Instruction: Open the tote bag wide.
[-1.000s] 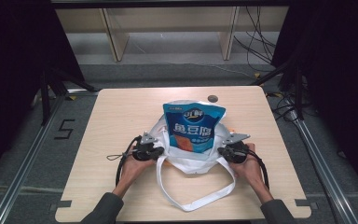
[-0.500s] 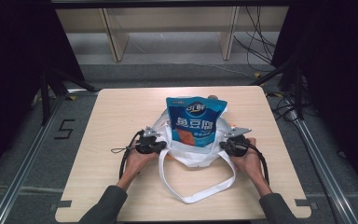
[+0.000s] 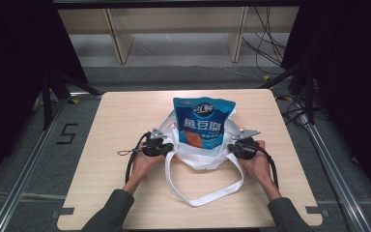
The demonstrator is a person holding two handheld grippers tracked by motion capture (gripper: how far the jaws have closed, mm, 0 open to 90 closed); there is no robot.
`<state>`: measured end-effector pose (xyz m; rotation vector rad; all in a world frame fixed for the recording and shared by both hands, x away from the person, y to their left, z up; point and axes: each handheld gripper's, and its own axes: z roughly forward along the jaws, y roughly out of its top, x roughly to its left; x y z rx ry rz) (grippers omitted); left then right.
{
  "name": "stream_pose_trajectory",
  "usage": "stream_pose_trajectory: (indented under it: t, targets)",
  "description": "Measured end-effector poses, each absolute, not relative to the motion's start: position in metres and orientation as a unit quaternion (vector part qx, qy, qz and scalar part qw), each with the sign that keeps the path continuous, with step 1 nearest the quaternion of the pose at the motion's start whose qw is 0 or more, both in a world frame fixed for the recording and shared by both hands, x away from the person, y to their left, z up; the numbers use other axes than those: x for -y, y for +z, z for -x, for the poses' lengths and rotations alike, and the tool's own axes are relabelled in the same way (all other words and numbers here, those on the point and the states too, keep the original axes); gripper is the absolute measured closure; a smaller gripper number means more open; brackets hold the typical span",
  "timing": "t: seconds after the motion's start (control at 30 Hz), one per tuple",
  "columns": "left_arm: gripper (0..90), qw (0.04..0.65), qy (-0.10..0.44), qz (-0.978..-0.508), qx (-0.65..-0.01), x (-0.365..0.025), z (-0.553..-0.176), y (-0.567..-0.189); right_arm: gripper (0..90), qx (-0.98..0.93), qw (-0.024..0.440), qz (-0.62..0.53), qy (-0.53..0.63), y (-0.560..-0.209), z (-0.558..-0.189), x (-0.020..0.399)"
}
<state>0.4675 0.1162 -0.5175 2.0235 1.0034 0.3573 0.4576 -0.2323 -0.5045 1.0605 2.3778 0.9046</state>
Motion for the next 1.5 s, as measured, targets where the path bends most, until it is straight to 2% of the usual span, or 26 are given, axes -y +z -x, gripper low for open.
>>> stream_pose_trajectory:
  t: [0.17, 0.3, 0.4, 0.43, 0.47, 0.5, 0.53, 0.57, 0.63, 0.7, 0.8, 0.83, 0.87, 0.97, 1.1, 1.23, 1.5]
  targets:
    - [79.3, 0.424, 0.144, -0.799, -0.402, -0.117, -0.466, -0.516, 88.7, -0.843, 0.191, -0.383, 0.325, -0.504, -0.456, 0.232]
    - [73.0, 0.433, 0.137, -0.792, -0.408, -0.118, -0.462, -0.51, 83.8, -0.832, 0.176, -0.397, 0.344, -0.495, -0.454, 0.239]
    - [69.2, 0.443, 0.132, -0.789, -0.404, -0.12, -0.459, -0.503, 80.6, -0.823, 0.202, -0.384, 0.367, -0.481, -0.449, 0.247]
    - [67.0, 0.449, 0.127, -0.786, -0.405, -0.12, -0.457, -0.5, 79.1, -0.814, 0.199, -0.395, 0.376, -0.477, -0.446, 0.247]
    - [60.6, 0.46, 0.125, -0.78, -0.407, -0.119, -0.456, -0.497, 76.0, -0.802, 0.181, -0.412, 0.392, -0.468, -0.44, 0.249]
    - [60.6, 0.465, 0.121, -0.778, -0.405, -0.12, -0.454, -0.494, 76.0, -0.802, 0.181, -0.412, 0.392, -0.468, -0.44, 0.249]
    - [58.0, 0.466, 0.123, -0.776, -0.406, -0.118, -0.452, -0.491, 74.5, -0.806, 0.194, -0.395, 0.397, -0.465, -0.441, 0.253]
    - [53.1, 0.453, 0.134, -0.787, -0.397, -0.118, -0.45, -0.487, 72.6, -0.797, 0.185, -0.413, 0.4, -0.462, -0.436, 0.251]
    - [50.5, 0.443, 0.152, -0.793, -0.388, -0.116, -0.445, -0.483, 68.9, -0.798, 0.203, -0.395, 0.407, -0.457, -0.435, 0.254]
    - [43.7, 0.456, 0.145, -0.781, -0.401, -0.116, -0.444, -0.48, 62.9, -0.802, 0.207, -0.39, 0.403, -0.452, -0.431, 0.25]
    - [42.9, 0.461, 0.145, -0.778, -0.401, -0.119, -0.44, -0.474, 59.1, -0.797, 0.209, -0.392, 0.409, -0.45, -0.428, 0.246]
    - [42.1, 0.464, 0.144, -0.776, -0.402, -0.119, -0.439, -0.473, 57.5, -0.794, 0.197, -0.405, 0.409, -0.448, -0.425, 0.243]
    - [41.3, 0.464, 0.142, -0.777, -0.401, -0.12, -0.437, -0.471, 56.5, -0.798, 0.207, -0.389, 0.411, -0.447, -0.426, 0.245]
    - [36.6, 0.464, 0.139, -0.779, -0.399, -0.119, -0.431, -0.466, 53.7, -0.797, 0.194, -0.397, 0.412, -0.445, -0.421, 0.242]
    - [34.2, 0.455, 0.141, -0.793, -0.381, -0.122, -0.425, -0.464, 48.8, -0.802, 0.194, -0.386, 0.412, -0.441, -0.417, 0.244]
    - [30.6, 0.466, 0.129, -0.783, -0.391, -0.127, -0.42, -0.465, 45.3, -0.803, 0.194, -0.383, 0.415, -0.44, -0.412, 0.242]
    - [18.6, 0.484, 0.102, -0.774, -0.396, -0.13, -0.403, -0.465, 40.9, -0.812, 0.184, -0.369, 0.413, -0.442, -0.406, 0.239]
